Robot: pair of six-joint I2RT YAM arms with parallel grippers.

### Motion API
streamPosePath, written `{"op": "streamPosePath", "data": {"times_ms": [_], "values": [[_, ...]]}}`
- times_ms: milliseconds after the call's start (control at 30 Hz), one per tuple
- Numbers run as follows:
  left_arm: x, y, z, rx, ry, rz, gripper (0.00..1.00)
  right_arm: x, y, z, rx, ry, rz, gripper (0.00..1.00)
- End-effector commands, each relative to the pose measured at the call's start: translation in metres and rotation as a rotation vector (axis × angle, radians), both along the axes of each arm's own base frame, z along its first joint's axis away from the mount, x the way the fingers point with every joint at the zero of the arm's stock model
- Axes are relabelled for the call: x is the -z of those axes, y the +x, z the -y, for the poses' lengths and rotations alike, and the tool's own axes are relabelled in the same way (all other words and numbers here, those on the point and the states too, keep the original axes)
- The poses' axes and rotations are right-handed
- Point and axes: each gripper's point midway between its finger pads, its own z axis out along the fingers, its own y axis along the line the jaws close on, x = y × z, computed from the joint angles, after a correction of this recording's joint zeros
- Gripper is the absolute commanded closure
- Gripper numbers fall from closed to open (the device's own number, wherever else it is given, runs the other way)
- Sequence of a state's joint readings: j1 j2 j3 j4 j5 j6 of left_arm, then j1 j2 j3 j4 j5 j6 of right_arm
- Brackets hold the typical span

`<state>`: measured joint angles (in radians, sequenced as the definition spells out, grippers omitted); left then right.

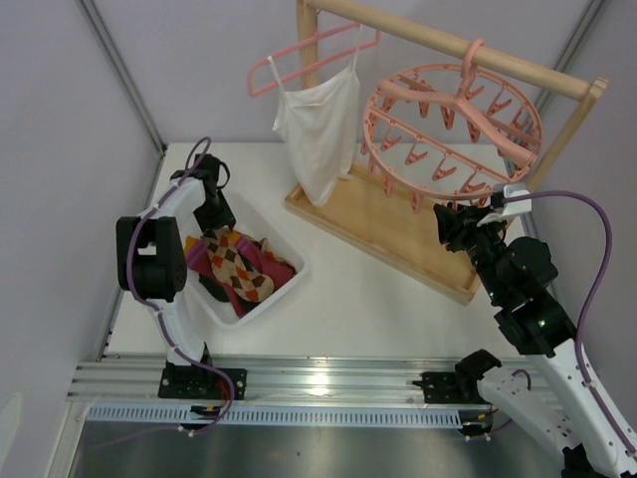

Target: Clip the socks to the hanger

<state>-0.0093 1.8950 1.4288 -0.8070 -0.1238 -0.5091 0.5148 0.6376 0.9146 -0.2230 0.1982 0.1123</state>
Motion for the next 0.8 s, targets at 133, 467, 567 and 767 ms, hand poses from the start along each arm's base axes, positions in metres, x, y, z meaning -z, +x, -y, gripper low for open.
{"op": "streamPosePath", "data": {"times_ms": [133, 467, 567, 767], "values": [[0.000, 0.016, -0.005, -0.034, 0.013, 0.012, 0.51, 0.012, -0.001, -0.004, -0.024, -0.015, -0.030, 0.99], [0.010, 0.013, -0.008, -0.049, 0.025, -0.021, 0.55, 0.015, -0.001, -0.006, -0.031, -0.022, -0.032, 0.99], [0.013, 0.011, -0.009, -0.041, 0.032, -0.030, 0.62, 0.016, -0.001, -0.006, -0.032, -0.020, -0.035, 0.99], [0.013, 0.008, -0.015, -0.035, 0.067, -0.038, 0.84, 0.015, -0.002, -0.005, -0.030, -0.017, -0.029, 0.98]]}}
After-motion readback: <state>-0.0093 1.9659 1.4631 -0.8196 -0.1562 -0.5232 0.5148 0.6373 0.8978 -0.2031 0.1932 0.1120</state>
